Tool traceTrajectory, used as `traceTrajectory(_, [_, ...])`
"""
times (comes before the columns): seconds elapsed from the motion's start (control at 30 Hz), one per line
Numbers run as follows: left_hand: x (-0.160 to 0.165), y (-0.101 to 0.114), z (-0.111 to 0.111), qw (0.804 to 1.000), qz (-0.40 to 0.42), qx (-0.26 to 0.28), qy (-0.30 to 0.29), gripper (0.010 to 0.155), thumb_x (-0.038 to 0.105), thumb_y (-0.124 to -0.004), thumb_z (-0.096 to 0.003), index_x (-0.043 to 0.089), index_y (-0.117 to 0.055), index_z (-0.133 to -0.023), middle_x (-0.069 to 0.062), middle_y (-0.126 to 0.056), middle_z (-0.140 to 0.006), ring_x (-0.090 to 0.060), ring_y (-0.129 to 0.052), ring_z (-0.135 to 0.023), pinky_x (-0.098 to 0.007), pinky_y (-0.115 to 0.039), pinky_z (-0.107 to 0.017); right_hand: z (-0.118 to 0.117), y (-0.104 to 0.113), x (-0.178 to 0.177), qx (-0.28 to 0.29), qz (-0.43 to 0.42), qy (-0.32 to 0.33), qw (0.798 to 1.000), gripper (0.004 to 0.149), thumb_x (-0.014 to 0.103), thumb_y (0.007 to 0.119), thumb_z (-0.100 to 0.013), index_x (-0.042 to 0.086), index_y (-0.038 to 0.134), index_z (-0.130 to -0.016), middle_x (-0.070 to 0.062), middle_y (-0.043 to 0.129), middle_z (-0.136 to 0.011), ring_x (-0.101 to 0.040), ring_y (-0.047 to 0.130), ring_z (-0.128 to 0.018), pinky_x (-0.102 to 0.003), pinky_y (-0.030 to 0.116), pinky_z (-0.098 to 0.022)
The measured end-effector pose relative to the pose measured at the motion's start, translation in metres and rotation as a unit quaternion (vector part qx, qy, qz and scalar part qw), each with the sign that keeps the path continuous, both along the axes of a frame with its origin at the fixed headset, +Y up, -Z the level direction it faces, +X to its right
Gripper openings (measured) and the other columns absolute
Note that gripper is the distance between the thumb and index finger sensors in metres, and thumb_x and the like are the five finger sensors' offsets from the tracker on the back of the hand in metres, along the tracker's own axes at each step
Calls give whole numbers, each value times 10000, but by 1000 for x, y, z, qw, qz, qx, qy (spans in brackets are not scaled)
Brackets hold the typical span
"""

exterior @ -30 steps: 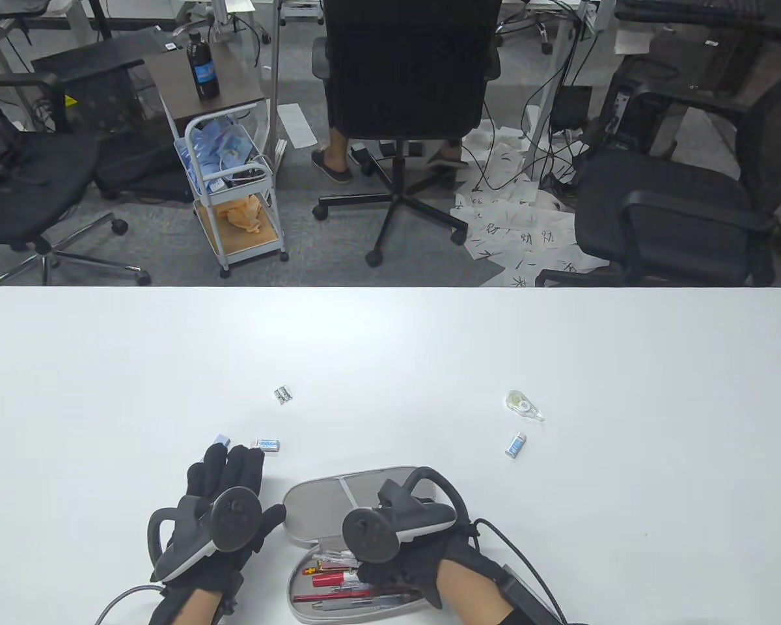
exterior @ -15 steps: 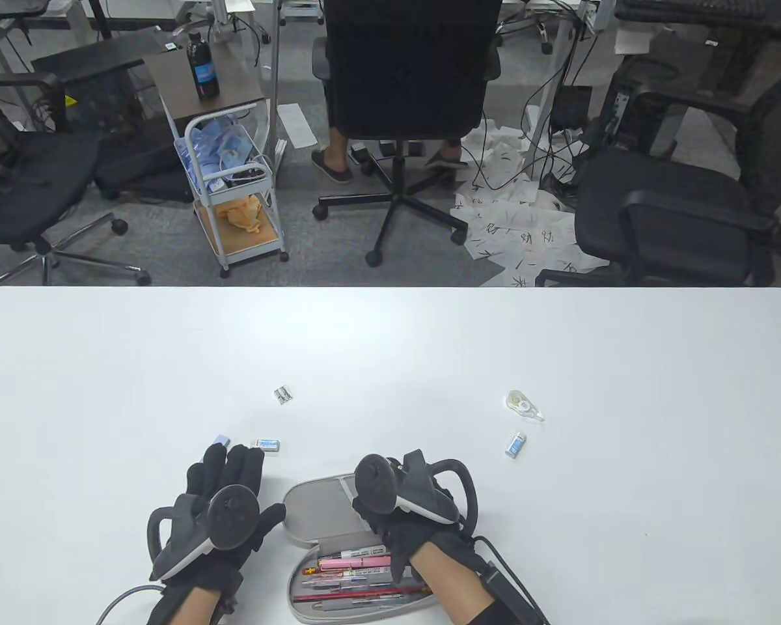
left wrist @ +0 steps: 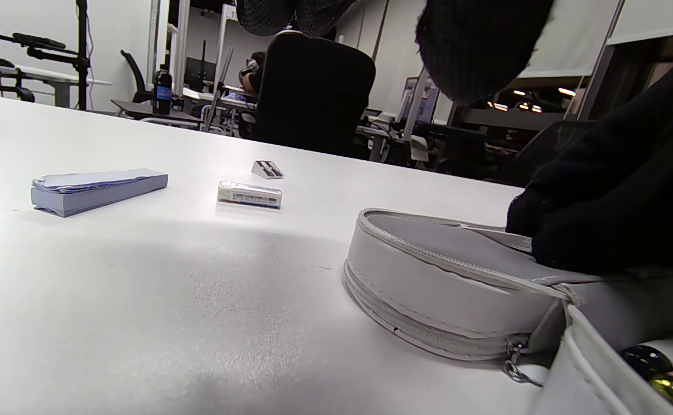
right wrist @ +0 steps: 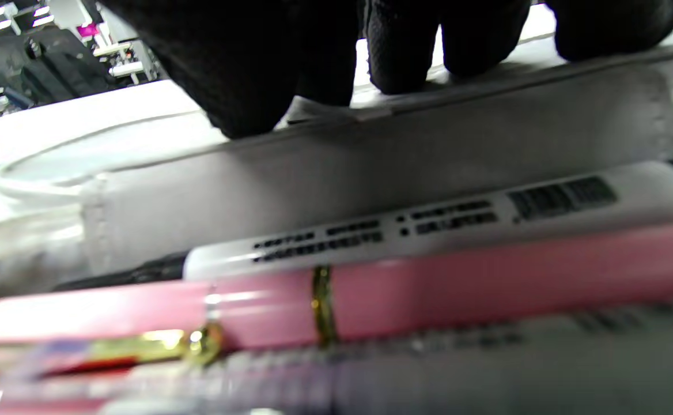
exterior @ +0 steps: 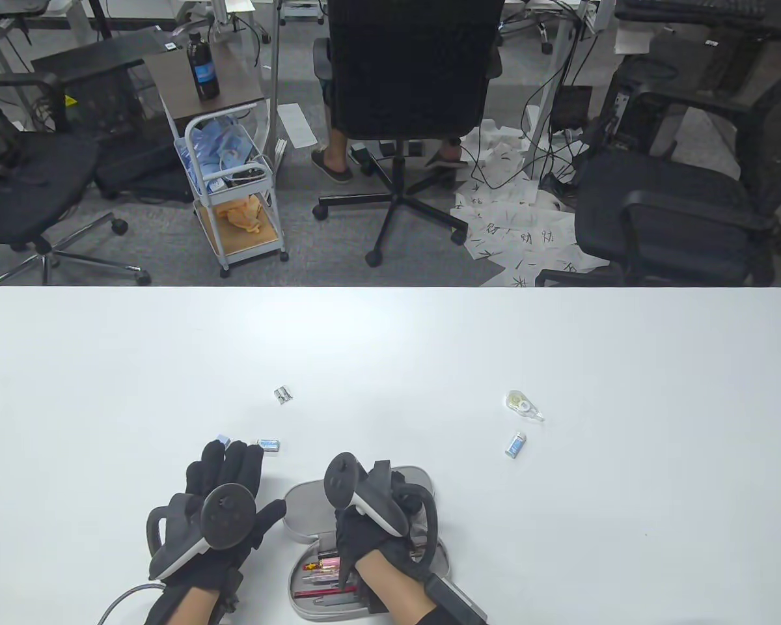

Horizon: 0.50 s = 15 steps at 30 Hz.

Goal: Pack double-layer zippered pencil case

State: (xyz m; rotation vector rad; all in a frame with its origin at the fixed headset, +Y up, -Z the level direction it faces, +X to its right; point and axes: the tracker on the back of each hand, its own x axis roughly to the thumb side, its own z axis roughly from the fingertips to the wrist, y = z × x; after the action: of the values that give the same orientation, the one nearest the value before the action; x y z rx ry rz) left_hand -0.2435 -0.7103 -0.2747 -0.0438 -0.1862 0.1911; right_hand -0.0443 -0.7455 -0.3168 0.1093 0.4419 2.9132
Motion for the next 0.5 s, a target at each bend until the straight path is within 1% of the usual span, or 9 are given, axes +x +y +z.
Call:
traceTrajectory(0.03, [0, 0, 0, 1000, 1, -1, -1, 862, 510, -812, -553, 66, -443, -1194, -253, -430, -1223, -565, -265, -1050, -654, -278, -718, -2, 0, 0, -8, -5, -1, 1000, 425, 294, 764, -502, 56, 746, -854, -280, 560, -1053, -572, 541, -916, -783, 561, -486])
traceTrajectory(0.13, [-1, 1, 1, 1000, 5, 1, -2, 860, 505, -814, -553, 63, -446, -1193, -254, -433, -1222, -564, -265, -1050, -654, -278, -717, -9, -5, 6, -39, -46, -9, 998, 404, 274, 746, -498, 39, 729, -826, -207, 520, -1032, -492, 468, -918, -797, 452, -479])
traceTrajectory(0.17, [-2, 1, 1, 1000, 5, -1, -2, 862, 505, -814, -553, 61, -444, -1194, -254, -433, -1222, -563, -265, -1050, -654, -278, -717, -12, -7, 12, -56, -78, -14, 995, 403, 271, 738, -497, 38, 718, -824, -190, 502, -1022, -478, 434, -911, -789, 404, -475])
traceTrajectory(0.23, [-2, -1, 0, 1000, 3, -5, 0, 858, 495, -821, -553, 63, -446, -1193, -252, -434, -1222, -560, -265, -1051, -652, -278, -718, -15, -10, 23, -72, -140, -29, 987, 411, 256, 707, -499, 28, 690, -841, -170, 467, -1014, -456, 373, -903, -762, 301, -476])
traceTrajectory(0.33, [0, -6, -2, 1000, -12, -18, 6, 862, 482, -831, -552, 61, -439, -1194, -256, -422, -1222, -563, -265, -1050, -653, -278, -718, -16, -15, 38, -99, -228, -48, 967, 415, 234, 668, -502, 23, 631, -856, -159, 380, -1018, -438, 289, -903, -676, 175, -502])
traceTrajectory(0.43, [-2, -7, -3, 1000, -18, -21, 14, 862, 469, -838, -551, 64, -431, -1194, -253, -410, -1223, -559, -269, -1051, -649, -283, -721, -17, -15, 43, -99, -247, -50, 963, 414, 234, 665, -498, 25, 629, -854, -153, 377, -1017, -434, 290, -905, -653, 168, -512])
traceTrajectory(0.5, [-7, -7, -4, 1000, -11, -19, 23, 856, 453, -844, -551, 68, -429, -1194, -250, -403, -1223, -550, -297, -1055, -637, -319, -733, -18, -15, 46, -103, -260, -52, 959, 412, 230, 668, -495, 23, 635, -849, -152, 385, -1014, -434, 297, -904, -648, 169, -510])
